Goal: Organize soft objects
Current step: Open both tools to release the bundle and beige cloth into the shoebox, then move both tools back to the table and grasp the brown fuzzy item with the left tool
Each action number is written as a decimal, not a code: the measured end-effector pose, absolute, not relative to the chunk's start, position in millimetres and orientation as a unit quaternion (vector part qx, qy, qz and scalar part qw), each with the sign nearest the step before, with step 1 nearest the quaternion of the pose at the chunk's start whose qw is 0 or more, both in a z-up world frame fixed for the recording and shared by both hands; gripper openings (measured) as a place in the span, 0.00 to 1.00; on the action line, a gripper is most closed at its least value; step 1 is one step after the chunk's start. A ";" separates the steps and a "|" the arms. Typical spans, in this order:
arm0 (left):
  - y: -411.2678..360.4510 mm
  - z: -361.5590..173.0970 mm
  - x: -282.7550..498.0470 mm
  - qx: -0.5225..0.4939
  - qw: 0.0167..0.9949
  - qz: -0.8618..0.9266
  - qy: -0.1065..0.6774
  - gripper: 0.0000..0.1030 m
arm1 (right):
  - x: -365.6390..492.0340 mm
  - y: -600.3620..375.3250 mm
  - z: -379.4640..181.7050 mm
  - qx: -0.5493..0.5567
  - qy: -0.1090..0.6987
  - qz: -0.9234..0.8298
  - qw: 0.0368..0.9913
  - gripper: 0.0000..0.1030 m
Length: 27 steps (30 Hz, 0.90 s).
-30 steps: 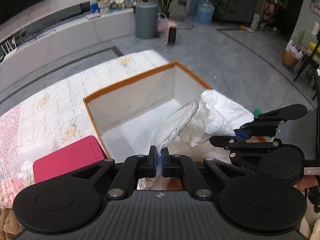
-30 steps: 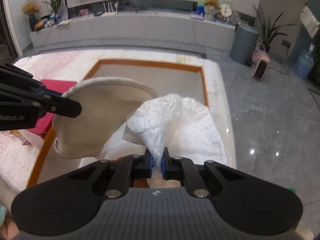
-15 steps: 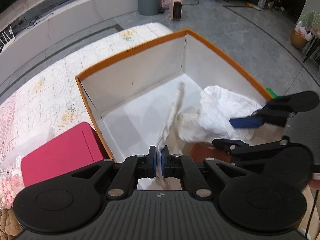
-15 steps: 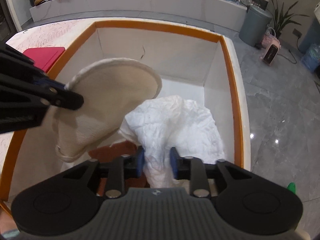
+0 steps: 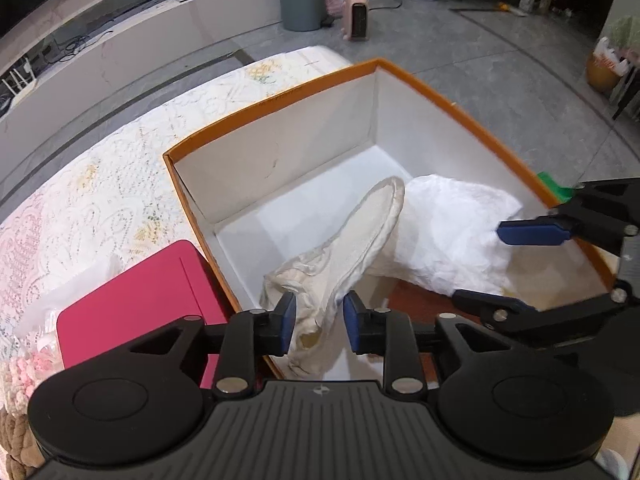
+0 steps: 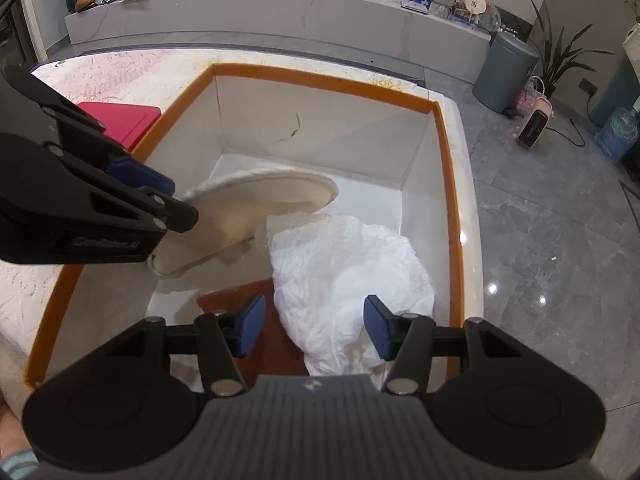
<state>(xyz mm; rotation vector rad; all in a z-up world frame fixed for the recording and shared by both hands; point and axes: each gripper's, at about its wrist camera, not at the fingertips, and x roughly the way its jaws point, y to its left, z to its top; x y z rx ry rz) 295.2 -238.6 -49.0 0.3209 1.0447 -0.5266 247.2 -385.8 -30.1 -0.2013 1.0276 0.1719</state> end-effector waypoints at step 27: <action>-100.4 40.7 163.8 0.138 0.928 -0.192 0.289 0.41 | 147.7 -310.5 64.2 -0.034 0.314 0.087 0.945 0.64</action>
